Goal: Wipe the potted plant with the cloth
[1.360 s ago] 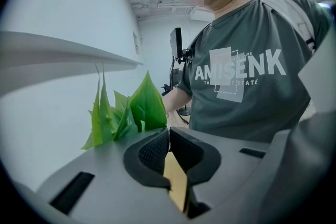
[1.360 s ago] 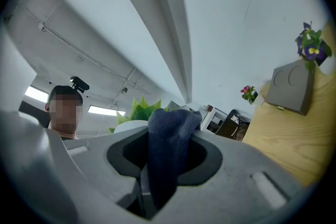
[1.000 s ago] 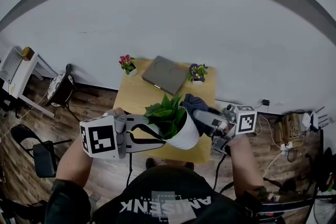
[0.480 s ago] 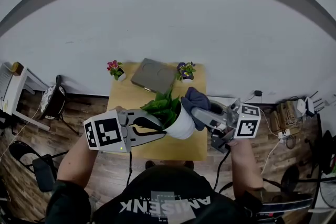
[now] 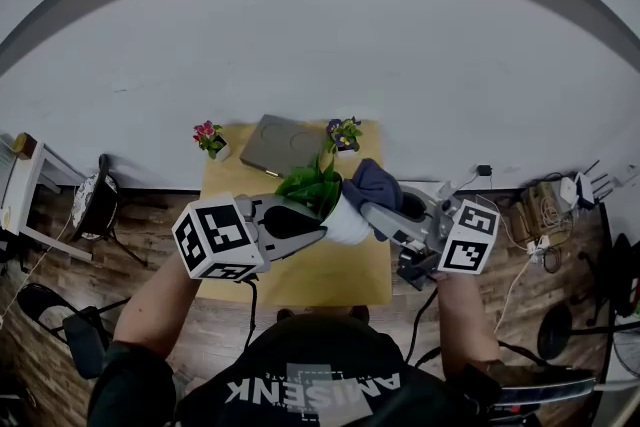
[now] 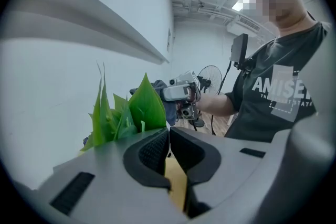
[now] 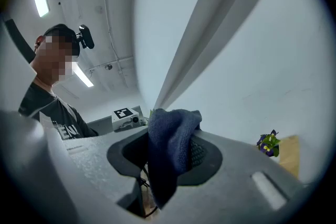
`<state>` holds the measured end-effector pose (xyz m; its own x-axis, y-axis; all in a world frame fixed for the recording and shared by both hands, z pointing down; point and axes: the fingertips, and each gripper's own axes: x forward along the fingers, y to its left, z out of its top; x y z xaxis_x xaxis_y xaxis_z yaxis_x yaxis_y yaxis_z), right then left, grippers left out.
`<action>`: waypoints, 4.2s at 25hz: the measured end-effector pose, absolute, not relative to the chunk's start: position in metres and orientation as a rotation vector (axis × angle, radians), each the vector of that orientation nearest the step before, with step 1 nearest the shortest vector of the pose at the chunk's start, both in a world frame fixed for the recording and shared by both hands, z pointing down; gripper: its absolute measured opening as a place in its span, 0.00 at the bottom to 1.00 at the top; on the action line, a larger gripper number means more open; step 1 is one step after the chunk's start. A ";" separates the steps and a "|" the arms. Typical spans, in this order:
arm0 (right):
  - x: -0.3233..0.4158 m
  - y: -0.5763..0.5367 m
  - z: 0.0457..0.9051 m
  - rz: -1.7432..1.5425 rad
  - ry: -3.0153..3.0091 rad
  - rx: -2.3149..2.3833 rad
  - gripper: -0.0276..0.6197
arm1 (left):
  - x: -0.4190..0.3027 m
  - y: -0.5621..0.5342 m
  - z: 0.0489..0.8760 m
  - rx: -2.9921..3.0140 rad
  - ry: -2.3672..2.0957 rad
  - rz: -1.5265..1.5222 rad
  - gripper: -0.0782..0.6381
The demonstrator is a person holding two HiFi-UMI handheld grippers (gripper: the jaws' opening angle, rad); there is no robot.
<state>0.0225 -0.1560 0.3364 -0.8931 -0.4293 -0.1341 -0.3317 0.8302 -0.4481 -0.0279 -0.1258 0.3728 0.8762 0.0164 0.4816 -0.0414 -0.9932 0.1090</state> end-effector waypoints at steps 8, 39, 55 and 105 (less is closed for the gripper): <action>0.015 -0.151 0.340 -0.467 2.892 -0.670 0.23 | -0.019 -0.154 0.368 2.778 -0.194 0.686 0.12; -0.050 -0.119 0.411 -0.258 3.308 -0.642 0.23 | -0.025 -0.170 0.366 2.621 -0.404 0.592 0.12; -0.012 -0.139 0.427 -0.407 3.262 -0.847 0.23 | -0.072 -0.177 0.369 2.593 -0.532 0.555 0.12; 0.010 -0.211 0.403 -0.536 3.013 -1.083 0.24 | -0.180 -0.266 0.686 2.437 -0.776 1.827 0.13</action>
<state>0.0100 -0.2108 0.4032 -0.7723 -0.6005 0.2070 -0.6351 0.7235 -0.2707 -0.1795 -0.2658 0.6857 0.2024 -0.3838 0.9010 -0.3818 -0.8781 -0.2883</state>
